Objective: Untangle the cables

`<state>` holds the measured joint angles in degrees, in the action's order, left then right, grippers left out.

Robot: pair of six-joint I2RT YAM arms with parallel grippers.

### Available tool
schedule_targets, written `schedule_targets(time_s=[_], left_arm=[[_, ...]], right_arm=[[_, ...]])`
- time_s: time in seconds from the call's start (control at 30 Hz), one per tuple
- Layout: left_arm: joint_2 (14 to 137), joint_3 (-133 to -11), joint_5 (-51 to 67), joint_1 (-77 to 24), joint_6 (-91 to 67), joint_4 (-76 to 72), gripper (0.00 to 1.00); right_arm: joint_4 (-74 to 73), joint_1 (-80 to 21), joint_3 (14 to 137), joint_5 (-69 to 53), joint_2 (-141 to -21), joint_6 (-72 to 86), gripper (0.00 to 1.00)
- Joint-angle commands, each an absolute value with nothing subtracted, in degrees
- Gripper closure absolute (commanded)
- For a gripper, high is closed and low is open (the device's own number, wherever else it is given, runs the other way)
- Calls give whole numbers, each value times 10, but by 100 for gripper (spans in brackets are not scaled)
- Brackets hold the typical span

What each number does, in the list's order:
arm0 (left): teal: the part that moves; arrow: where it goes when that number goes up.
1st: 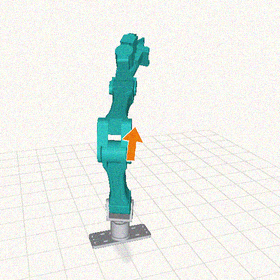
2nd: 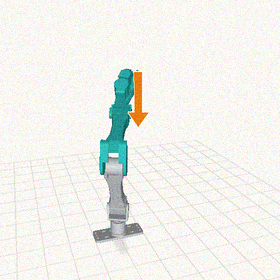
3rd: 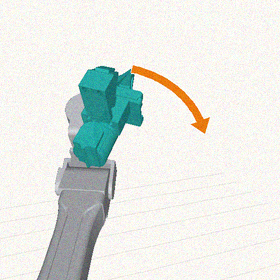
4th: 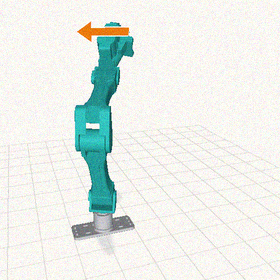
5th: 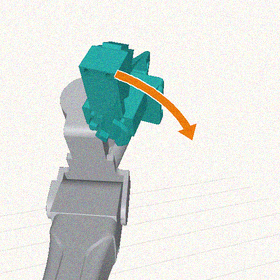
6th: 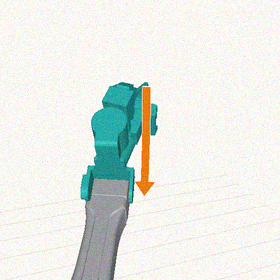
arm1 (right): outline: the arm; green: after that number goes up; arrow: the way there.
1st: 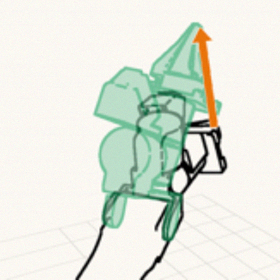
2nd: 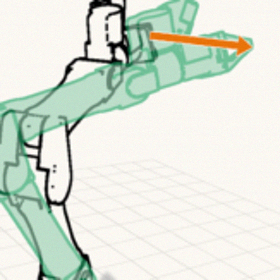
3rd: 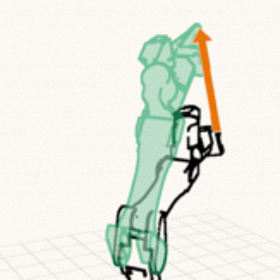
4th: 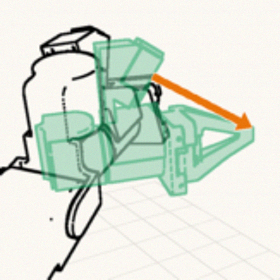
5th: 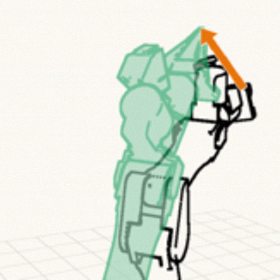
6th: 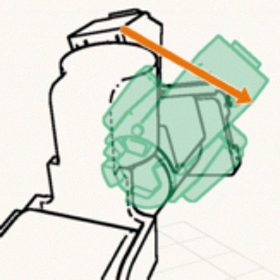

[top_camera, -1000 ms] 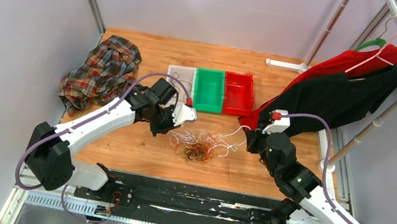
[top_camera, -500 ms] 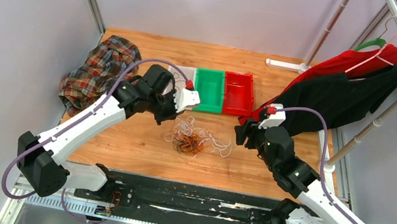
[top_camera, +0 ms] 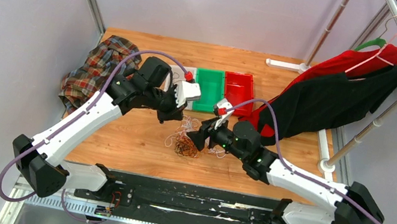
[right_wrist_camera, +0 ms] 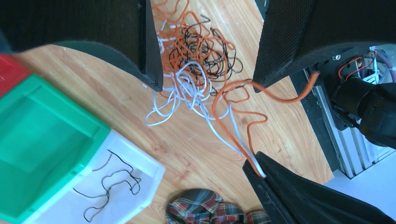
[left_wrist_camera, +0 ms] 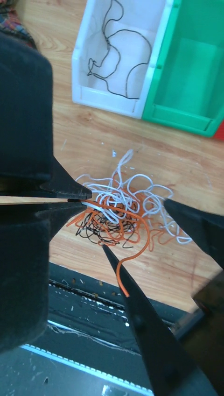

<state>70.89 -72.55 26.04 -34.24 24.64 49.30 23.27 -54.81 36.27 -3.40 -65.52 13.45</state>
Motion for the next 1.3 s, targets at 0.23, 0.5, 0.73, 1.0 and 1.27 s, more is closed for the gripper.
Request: schedule_targets(time_s=[0.23,0.5,0.73,1.0,1.27], left_arm=[[710,-770,337,-342,257,513,100],[720,-772,344,-342,243,508,98],[694,-731,342,-323,218,498,22],[645,-638,316,-296,142,393,11],[676,-571,358,-294,179,308,23]], right_arm=[[466,-558,374,-17,-802,82,31],[514,-558,391,15,-854,109,87],[524,-556,357,69,-808,175,99],[552,-549,327,75,-787,242,99],[459,-548,349,51,-744,258,99]])
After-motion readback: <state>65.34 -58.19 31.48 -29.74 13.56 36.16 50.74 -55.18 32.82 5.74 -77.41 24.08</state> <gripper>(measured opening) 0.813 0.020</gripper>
